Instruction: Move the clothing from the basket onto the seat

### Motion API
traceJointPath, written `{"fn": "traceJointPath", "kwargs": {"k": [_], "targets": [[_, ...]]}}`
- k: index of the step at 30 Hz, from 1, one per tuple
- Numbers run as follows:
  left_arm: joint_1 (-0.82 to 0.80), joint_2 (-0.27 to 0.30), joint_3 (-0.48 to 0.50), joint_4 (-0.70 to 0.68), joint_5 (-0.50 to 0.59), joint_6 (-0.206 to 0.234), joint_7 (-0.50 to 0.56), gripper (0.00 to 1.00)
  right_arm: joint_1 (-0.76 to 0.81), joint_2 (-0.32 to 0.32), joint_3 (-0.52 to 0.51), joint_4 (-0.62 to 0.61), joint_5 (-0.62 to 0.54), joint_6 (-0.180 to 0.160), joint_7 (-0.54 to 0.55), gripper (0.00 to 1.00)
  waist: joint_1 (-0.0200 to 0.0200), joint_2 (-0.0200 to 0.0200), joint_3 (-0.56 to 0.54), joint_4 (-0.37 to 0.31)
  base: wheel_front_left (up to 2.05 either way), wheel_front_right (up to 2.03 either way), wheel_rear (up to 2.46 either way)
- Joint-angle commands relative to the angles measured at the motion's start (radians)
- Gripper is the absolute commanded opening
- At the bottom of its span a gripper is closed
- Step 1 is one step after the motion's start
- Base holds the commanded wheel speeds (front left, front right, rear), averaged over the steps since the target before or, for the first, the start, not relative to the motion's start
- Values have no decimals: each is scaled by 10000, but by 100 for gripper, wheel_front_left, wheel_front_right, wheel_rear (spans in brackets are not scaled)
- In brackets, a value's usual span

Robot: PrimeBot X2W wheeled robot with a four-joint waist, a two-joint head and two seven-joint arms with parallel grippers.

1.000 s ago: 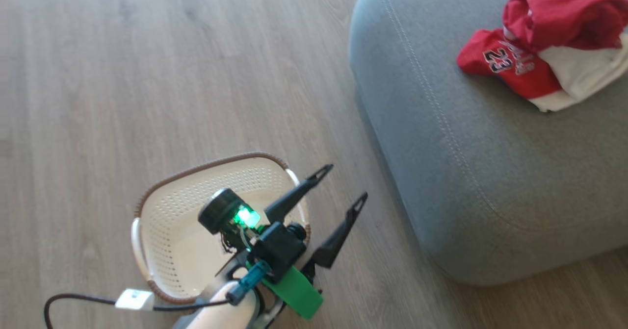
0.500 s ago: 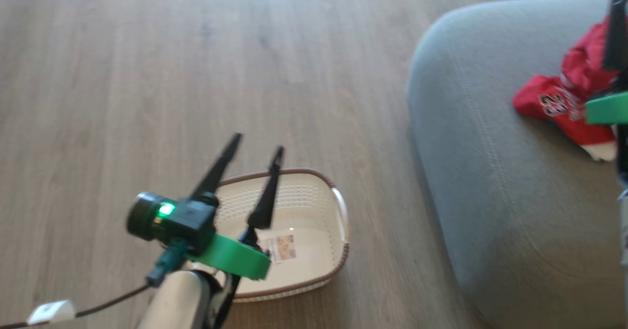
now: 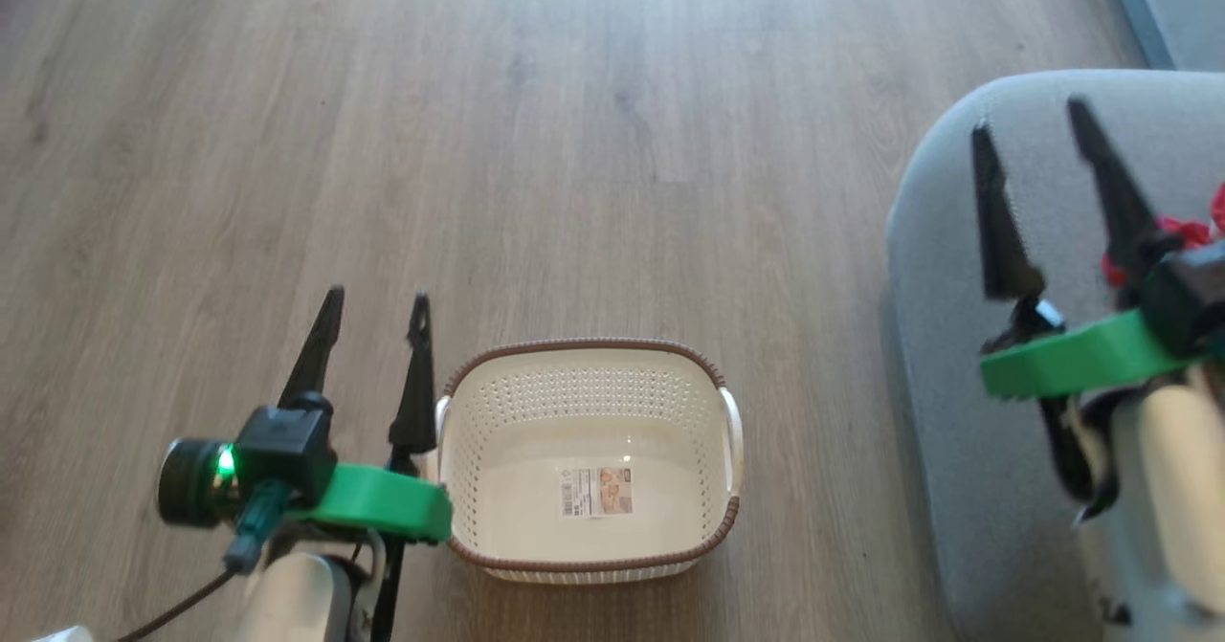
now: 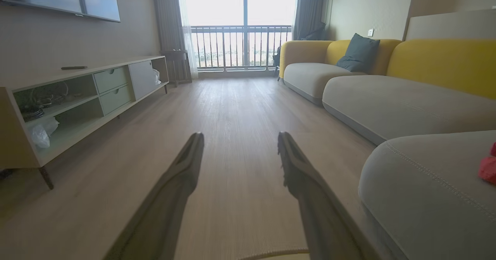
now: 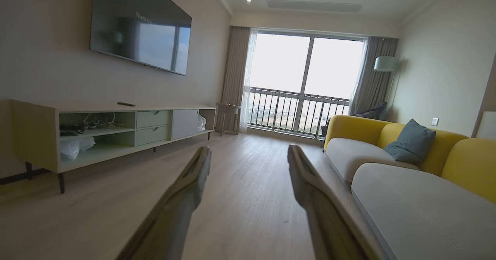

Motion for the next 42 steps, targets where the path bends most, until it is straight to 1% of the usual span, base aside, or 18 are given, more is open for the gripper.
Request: {"fn": "traceJointPath", "kwargs": {"k": [1,4,5,9,11,12,15,19,24,32,42], "targets": [[-106,-9,532,102,-100,201,-46,100,117,177,203,-185,17,-2,-47,100,1,-1,-20,141,0,0,0],[4,-10,661,500,-253,254,-46,100,512,455,188,-119,5,-2,-47,100,1,-1,-3,227,0,0,0],[55,-10,608,665,-135,202,-46,100,662,570,149,-106,-4,-2,-47,100,1,-1,-4,246,0,0,0],[190,-10,541,1161,-522,-85,-46,100,1268,1009,-193,-126,-109,-2,-47,100,1,-1,-9,307,0,0,0],[216,-10,546,1239,-580,-143,-46,100,1425,1121,-304,-131,-150,-2,-47,100,1,-1,-8,311,0,0,0],[276,-10,539,1382,-584,-226,-46,100,1720,1303,-535,-88,-230,-2,-47,100,1,-1,-13,303,0,0,0],[360,-10,499,1513,-604,-349,-46,100,2106,1500,-791,195,-59,-2,-47,100,1,-1,-21,262,0,0,0],[484,-10,387,1820,-566,-518,-46,100,2399,1573,-758,534,-79,-2,-47,100,1,-1,-47,158,0,0,0],[525,-10,446,2110,-556,-490,-46,100,2465,1588,-611,625,155,-2,-47,100,1,-1,-62,31,0,0,0],[452,-10,545,2015,-570,-493,-46,100,2380,1591,-523,650,203,-2,-47,100,1,-1,-50,-33,0,0,0],[447,-10,573,2122,-717,-607,-46,100,2336,1592,-558,712,274,-2,-47,100,1,-1,-102,-4,0,0,0]]}}
